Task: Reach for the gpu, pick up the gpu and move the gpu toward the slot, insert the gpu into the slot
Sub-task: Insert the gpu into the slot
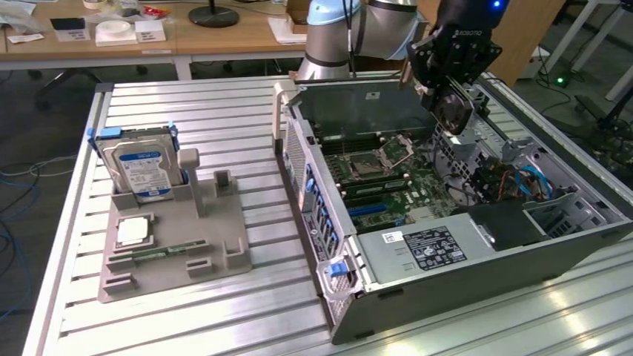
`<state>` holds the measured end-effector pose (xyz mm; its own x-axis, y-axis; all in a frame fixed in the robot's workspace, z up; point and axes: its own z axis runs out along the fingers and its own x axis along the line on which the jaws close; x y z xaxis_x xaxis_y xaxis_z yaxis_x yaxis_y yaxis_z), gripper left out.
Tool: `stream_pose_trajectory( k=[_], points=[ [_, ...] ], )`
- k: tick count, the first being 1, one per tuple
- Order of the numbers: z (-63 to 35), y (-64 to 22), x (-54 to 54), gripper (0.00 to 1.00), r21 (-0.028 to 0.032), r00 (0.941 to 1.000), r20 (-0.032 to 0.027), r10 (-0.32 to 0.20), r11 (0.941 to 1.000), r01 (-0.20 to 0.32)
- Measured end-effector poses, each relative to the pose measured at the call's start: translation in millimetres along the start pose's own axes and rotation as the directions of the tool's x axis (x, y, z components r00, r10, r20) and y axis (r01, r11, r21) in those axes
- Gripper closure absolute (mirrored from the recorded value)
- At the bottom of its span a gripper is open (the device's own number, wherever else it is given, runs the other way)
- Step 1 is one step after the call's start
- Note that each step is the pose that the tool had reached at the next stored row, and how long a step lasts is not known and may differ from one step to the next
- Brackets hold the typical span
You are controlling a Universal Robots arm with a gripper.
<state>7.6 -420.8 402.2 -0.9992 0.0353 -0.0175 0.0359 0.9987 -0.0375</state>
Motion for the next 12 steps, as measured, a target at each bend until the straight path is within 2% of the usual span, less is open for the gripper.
stream_pose_trajectory(
  k=[5, 12],
  points=[
    [0.0, 0.0, 0.0, 0.72, -0.0009, 0.9985, 0.0021, -0.055, 0.9985, 0.055],
    [0.0, 0.0, 0.0, 0.72, -0.0022, 0.9885, 0.0059, -0.151, 0.9885, 0.151]
  ],
)
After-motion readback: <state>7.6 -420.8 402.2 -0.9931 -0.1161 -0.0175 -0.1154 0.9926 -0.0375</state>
